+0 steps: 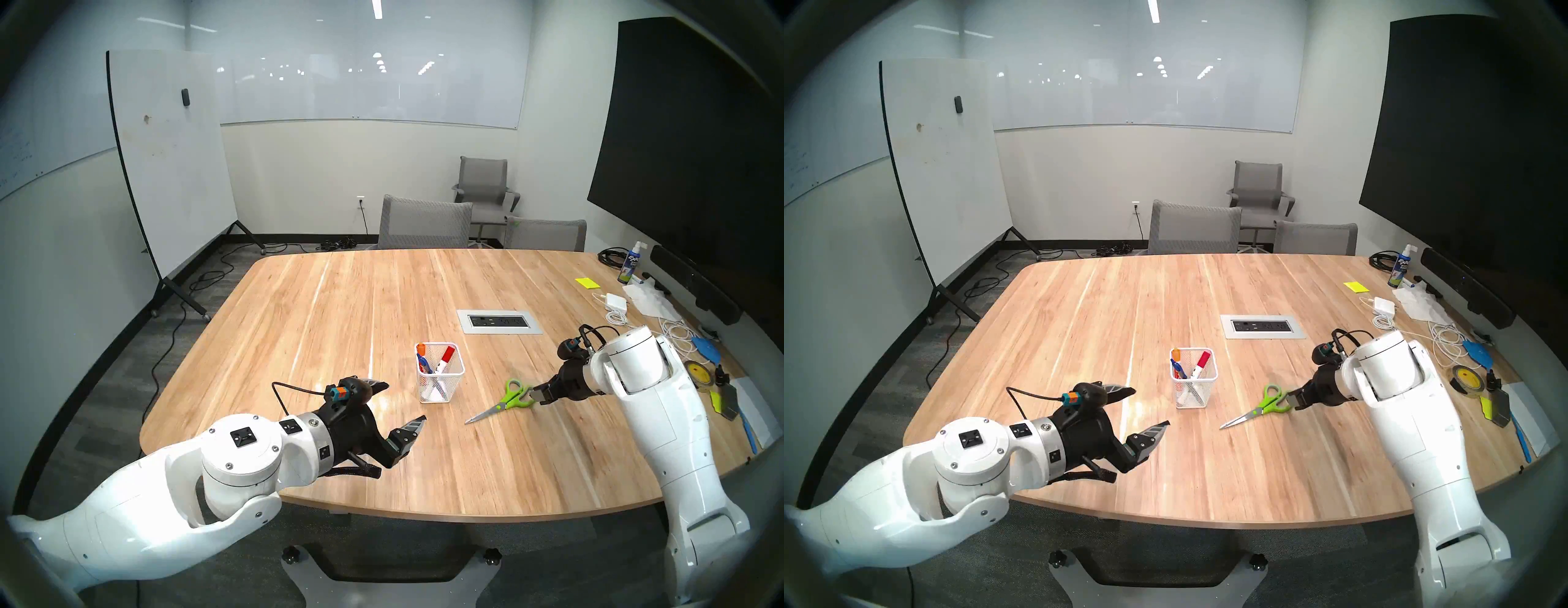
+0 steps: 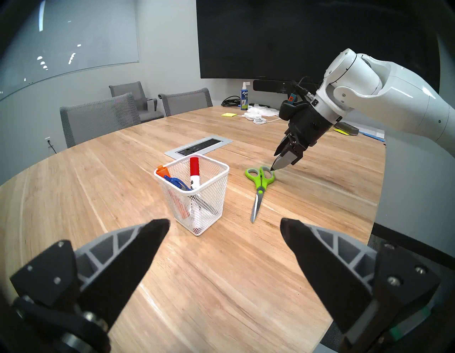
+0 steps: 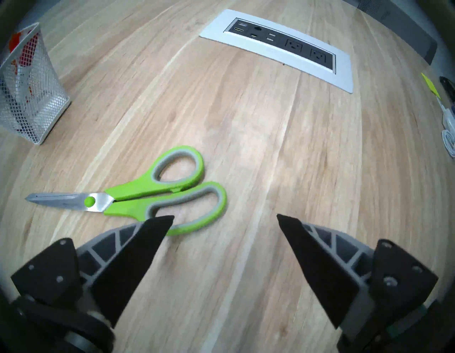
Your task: Place the pen, the marker, and the scissors into the pen holder
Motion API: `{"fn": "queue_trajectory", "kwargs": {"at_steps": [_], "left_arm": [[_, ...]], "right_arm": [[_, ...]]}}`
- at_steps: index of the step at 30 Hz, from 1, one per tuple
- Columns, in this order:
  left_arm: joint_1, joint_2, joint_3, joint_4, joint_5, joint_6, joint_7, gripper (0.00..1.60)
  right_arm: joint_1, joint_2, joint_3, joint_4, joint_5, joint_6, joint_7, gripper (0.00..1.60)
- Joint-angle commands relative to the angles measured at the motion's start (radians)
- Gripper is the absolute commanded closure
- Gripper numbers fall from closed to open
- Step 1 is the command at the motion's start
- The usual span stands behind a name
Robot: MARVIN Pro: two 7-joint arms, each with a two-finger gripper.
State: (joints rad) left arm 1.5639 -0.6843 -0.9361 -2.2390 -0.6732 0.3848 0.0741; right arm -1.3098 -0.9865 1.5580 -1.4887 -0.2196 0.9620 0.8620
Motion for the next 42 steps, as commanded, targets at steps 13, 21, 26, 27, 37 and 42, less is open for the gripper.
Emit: {"fn": "queue_trajectory", "kwargs": {"at_steps": [13, 21, 26, 27, 37, 42], "left_arm": [[-0.002, -0.003, -0.005, -0.015, -0.002, -0.008, -0.001, 0.0], [-0.002, -0.003, -0.005, -0.015, -0.002, -0.008, -0.001, 0.0], [-0.002, -0.003, -0.005, -0.015, -0.002, -0.008, -0.001, 0.0], [-0.002, -0.003, -0.005, -0.015, -0.002, -0.008, -0.001, 0.0], [-0.002, -0.003, -0.005, -0.015, -0.002, -0.008, -0.001, 0.0], [-0.002, -0.003, -0.005, -0.015, -0.002, -0.008, -0.001, 0.0]], "right_arm": [[0.022, 0.019, -0.023, -0.008, 0.012, -0.002, 0.012, 0.0], [0.026, 0.015, -0.031, -0.011, 0.015, -0.002, 0.005, 0.0], [0.027, 0.013, -0.034, -0.011, 0.016, -0.002, 0.0, 0.0], [0.028, 0.012, -0.035, -0.01, 0.016, -0.002, -0.001, 0.0], [0.04, 0.004, -0.042, 0.003, 0.015, -0.002, -0.008, 0.0], [0.036, 0.002, -0.039, -0.004, 0.011, -0.002, -0.016, 0.0]]}}
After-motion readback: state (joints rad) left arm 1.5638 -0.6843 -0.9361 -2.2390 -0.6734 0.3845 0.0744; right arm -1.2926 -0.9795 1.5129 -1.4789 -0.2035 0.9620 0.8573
